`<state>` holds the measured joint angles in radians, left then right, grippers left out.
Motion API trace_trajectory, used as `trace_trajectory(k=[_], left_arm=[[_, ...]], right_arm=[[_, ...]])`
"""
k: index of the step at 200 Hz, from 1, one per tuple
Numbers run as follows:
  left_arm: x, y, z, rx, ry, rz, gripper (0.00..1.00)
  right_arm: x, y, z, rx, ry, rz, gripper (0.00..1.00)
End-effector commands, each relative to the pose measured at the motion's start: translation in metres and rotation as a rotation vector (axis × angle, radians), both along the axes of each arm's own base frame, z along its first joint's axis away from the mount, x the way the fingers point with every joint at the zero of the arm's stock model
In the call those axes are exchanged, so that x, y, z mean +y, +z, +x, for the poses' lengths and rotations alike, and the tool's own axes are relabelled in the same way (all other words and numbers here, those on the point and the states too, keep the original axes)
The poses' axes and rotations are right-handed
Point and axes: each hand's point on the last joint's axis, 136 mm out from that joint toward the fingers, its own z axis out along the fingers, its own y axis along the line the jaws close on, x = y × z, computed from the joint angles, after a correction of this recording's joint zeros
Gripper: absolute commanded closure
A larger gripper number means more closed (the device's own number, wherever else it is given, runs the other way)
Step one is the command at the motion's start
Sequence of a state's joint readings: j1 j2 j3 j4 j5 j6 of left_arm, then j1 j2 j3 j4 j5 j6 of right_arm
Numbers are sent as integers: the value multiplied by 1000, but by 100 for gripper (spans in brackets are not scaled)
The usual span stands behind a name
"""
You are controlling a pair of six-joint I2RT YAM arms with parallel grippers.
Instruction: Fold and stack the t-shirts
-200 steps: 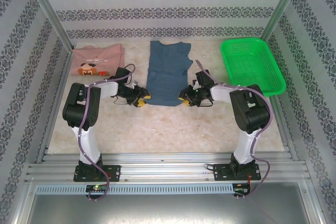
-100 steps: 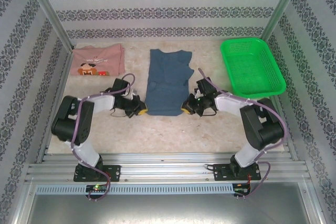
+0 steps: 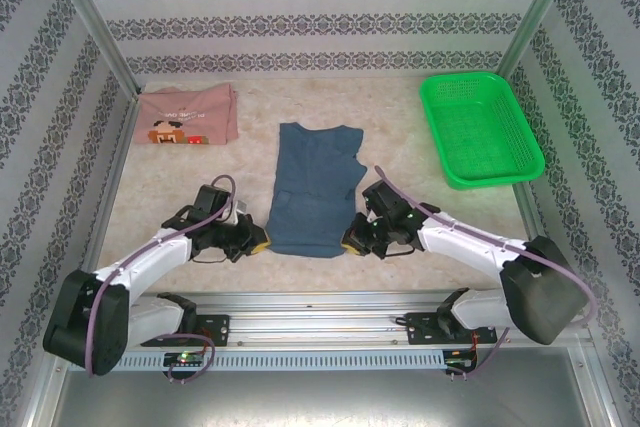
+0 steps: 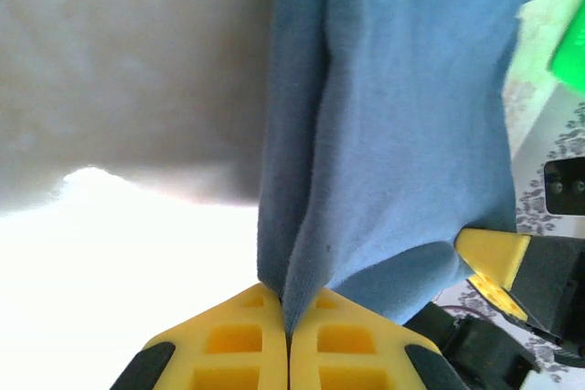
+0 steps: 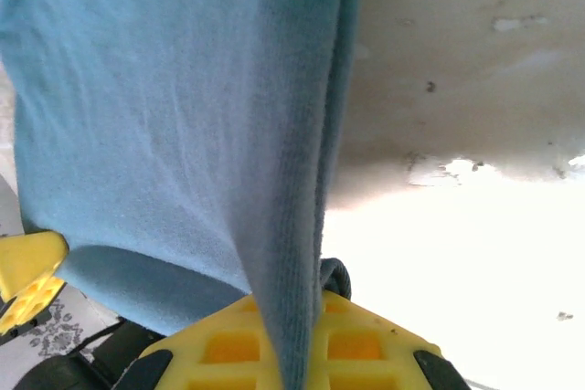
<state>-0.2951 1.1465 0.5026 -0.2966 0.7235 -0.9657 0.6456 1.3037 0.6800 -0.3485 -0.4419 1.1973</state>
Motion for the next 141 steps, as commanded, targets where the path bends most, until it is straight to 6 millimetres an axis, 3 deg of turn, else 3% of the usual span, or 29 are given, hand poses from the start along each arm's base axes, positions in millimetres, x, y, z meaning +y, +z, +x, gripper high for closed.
trace_trajectory(k=[1, 31, 62, 108, 141], left_arm=[[3, 19, 11, 4, 44, 22, 100], [-1, 49, 47, -60, 73, -45, 100], [-4, 66, 94, -112, 80, -94, 100], [-5, 68, 171, -142, 84, -144, 100], [-3, 76, 212, -172, 87, -143, 100]], right_arm=[[-9, 23, 14, -47, -20, -68, 94], [-9, 54, 45, -116, -37, -35, 93], [-14, 71, 84, -158, -48, 1, 92], [-16, 71, 151, -171, -48, 41, 90], [-17, 65, 194, -165, -42, 55, 89]])
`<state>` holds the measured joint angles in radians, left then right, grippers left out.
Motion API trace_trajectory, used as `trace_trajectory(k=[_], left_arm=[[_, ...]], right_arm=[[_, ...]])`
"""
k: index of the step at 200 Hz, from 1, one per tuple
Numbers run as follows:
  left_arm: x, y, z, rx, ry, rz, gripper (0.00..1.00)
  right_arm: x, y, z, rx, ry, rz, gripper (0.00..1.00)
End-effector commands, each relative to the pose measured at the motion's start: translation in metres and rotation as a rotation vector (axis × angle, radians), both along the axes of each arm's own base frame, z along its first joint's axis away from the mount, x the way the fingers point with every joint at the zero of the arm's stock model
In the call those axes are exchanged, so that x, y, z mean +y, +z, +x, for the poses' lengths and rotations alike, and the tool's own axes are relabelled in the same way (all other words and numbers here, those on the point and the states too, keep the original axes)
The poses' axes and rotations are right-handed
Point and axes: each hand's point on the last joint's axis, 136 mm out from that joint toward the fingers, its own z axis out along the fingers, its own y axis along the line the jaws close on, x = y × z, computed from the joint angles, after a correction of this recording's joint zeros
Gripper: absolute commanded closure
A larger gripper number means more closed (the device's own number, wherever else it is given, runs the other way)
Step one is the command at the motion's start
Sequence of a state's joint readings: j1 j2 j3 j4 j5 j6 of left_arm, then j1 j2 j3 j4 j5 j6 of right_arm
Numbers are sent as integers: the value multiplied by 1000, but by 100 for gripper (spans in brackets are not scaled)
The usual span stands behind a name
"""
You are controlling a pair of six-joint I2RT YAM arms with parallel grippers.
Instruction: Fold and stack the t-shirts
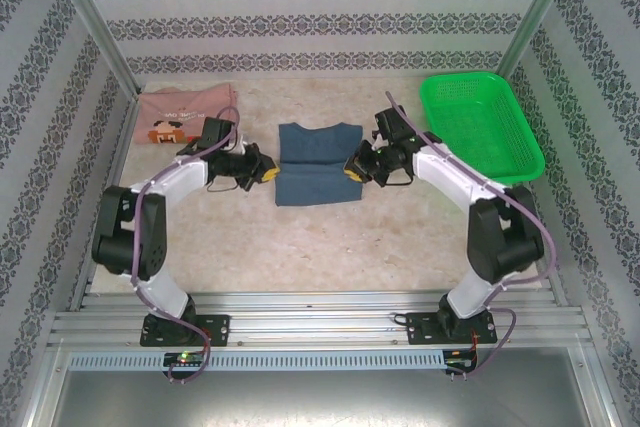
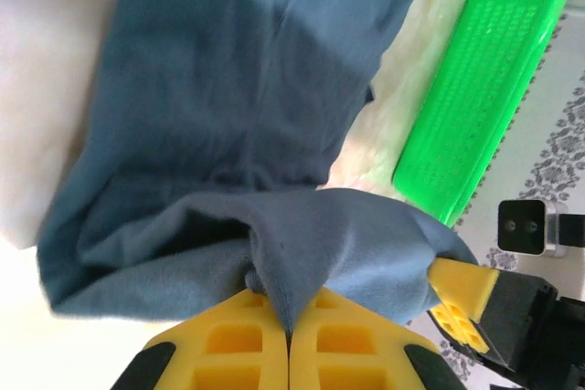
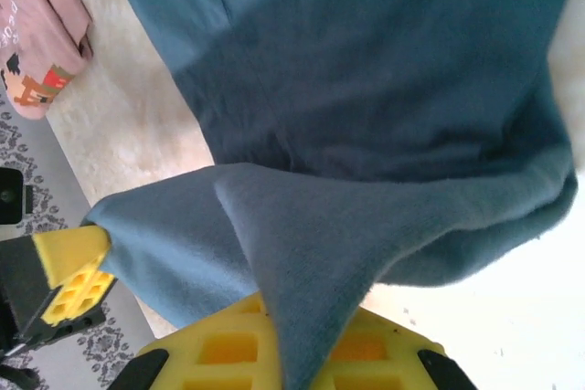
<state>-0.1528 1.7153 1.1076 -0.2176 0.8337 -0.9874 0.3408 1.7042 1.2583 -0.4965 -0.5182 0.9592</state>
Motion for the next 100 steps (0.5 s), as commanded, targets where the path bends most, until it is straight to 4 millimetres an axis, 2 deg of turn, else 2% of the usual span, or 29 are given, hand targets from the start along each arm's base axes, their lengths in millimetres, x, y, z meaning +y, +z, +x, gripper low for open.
trace_trajectory(k=[1, 17, 52, 100], left_arm=[[4, 23, 32, -94, 1, -18, 100], [8, 21, 47, -95, 9, -22, 100], [15, 3, 75, -66, 18, -28, 100], [16, -11, 112, -62, 23, -38, 100]], right_arm=[[0, 6, 23, -25, 42, 22, 89], [-4, 1, 41, -11, 41, 20, 89], [-12, -9, 76, 4, 31, 28, 86], [-23, -26, 106, 30, 16, 32, 84]])
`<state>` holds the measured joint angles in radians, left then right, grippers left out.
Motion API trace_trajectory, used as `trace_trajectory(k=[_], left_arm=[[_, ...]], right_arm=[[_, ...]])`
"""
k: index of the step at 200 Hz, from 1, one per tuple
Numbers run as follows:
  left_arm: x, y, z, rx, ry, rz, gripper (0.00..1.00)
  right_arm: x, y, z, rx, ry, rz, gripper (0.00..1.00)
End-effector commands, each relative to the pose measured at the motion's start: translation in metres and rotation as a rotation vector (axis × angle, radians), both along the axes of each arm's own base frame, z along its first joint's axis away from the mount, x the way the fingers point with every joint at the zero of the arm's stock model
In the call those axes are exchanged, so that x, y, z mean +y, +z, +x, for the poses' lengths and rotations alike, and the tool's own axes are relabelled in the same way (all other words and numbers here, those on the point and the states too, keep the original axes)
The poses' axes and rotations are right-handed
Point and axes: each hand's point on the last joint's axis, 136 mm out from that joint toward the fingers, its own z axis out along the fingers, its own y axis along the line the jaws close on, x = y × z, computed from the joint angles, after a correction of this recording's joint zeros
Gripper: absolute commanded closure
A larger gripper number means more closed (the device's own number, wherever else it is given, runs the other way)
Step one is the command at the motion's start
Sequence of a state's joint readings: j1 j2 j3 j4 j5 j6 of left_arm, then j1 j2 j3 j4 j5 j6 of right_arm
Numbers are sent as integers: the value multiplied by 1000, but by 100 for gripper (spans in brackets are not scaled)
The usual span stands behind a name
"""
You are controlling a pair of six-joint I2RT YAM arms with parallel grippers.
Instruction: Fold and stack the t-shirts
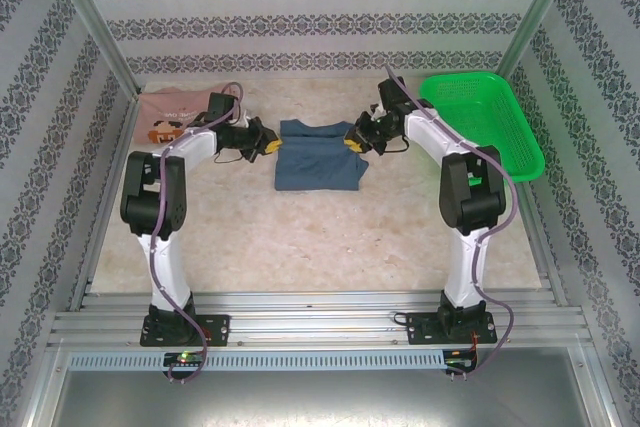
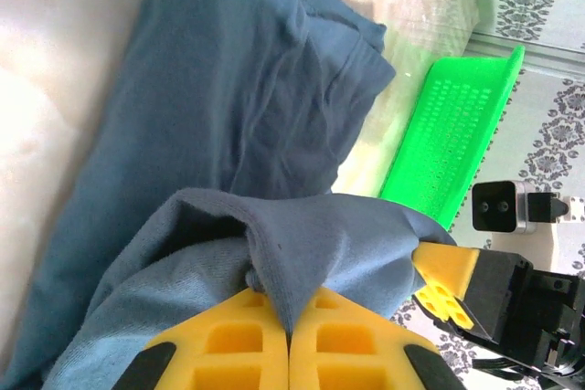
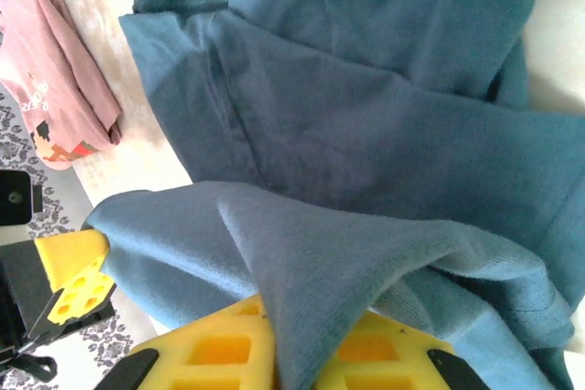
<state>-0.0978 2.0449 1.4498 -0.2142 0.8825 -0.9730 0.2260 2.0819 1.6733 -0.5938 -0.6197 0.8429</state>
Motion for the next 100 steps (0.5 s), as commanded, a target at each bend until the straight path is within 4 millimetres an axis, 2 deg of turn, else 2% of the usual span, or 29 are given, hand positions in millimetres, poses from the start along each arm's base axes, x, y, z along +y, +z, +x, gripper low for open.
trace_trajectory(k=[1, 38, 45, 57, 67, 82, 100], left_arm=[[8, 5, 22, -39, 8, -3, 100], [4, -5, 50, -33, 2, -21, 96], [3, -6, 56, -36, 5, -32, 90], [5, -4, 70, -47, 33, -53, 72], [5, 12, 89, -97, 67, -105, 59], [9, 59, 118, -211, 118, -185, 46], [20, 128, 139, -366, 137, -247, 29]], right_arm=[[-12, -7, 10, 24, -4, -8, 84], [-18, -22, 30, 40, -25, 3, 78], [-19, -23, 38, 30, -32, 9, 75], [-21, -22, 57, 4, -50, 37, 68], [-25, -11, 78, -45, -70, 78, 65], [-36, 29, 110, -179, -110, 130, 59], [-52, 109, 132, -382, -111, 171, 48]])
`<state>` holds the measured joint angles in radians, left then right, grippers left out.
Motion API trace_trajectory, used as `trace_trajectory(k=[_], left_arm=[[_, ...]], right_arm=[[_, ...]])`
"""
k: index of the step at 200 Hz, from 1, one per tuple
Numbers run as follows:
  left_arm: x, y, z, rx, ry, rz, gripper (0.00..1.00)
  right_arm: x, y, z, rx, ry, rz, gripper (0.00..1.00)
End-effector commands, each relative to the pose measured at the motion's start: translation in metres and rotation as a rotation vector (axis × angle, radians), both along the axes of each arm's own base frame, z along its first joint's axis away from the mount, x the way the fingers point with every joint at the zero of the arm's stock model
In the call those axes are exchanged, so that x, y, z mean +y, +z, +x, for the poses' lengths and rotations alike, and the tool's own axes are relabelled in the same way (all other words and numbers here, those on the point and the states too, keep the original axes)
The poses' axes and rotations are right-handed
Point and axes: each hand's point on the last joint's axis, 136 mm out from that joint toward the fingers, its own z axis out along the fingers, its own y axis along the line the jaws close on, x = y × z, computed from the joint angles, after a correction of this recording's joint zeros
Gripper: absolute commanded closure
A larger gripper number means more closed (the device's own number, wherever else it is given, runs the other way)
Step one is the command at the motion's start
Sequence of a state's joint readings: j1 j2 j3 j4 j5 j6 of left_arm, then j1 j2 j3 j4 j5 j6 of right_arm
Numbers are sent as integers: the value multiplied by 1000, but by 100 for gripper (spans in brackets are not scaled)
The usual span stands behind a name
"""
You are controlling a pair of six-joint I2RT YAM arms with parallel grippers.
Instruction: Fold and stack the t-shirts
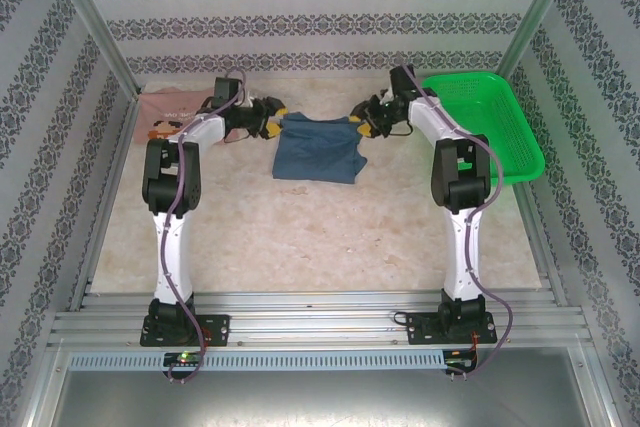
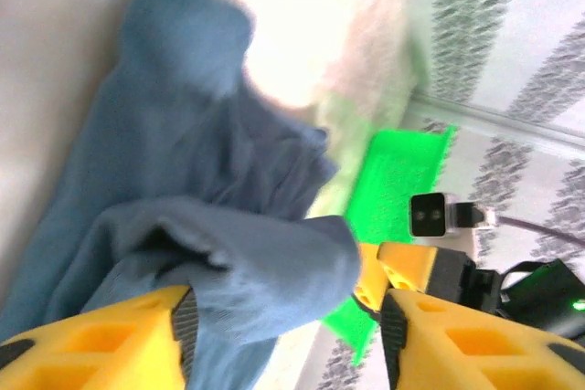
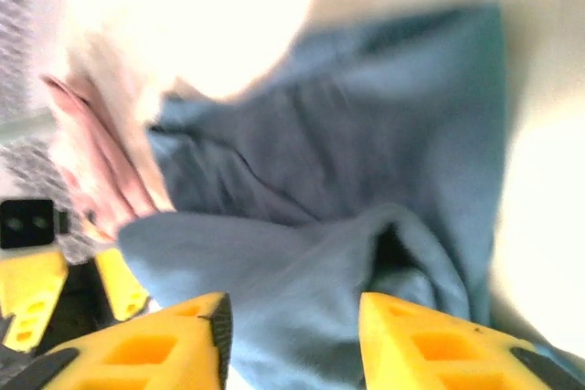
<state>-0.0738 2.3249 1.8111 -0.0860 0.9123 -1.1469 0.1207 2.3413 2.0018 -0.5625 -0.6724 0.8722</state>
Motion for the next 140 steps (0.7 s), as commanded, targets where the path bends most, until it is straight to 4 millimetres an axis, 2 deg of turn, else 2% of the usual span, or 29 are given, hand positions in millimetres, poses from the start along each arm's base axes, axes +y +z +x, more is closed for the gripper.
trace_trajectory(k=[1, 14, 26, 40, 51, 58, 74, 76, 95, 108, 121, 140], left_arm=[[19, 123, 44, -304, 62, -130, 29], [37, 162, 47, -383, 88, -138, 19], [55, 187, 41, -436, 120, -110, 12], [74, 202, 29, -462, 141, -61, 11], [82, 204, 16, -471, 138, -5, 10], [83, 199, 6, -462, 123, 43, 10], [78, 183, -20, -433, 59, 156, 9], [76, 181, -23, -431, 47, 168, 9], [56, 148, -57, -378, -57, 254, 10], [42, 124, -77, -348, -116, 304, 12], [27, 102, -89, -328, -140, 298, 21], [1, 82, -86, -324, -154, 206, 40]], right_arm=[[-19, 122, 42, -323, -18, 89, 48], [-28, 170, 40, -423, 8, 107, 44], [-38, 195, 26, -451, 27, 79, 43], [-45, 206, 5, -448, 48, 47, 43], [-48, 199, -13, -417, 57, 34, 43], [-48, 204, -26, -428, 59, 31, 43], [-49, 192, -50, -423, 32, 48, 44], [-48, 196, -52, -436, 30, 55, 44], [-37, 171, -79, -402, 19, 117, 46], [-21, 152, -94, -374, 58, 117, 52], [-2, 132, -101, -348, 92, 127, 64], [24, 105, -95, -305, 105, 184, 81]])
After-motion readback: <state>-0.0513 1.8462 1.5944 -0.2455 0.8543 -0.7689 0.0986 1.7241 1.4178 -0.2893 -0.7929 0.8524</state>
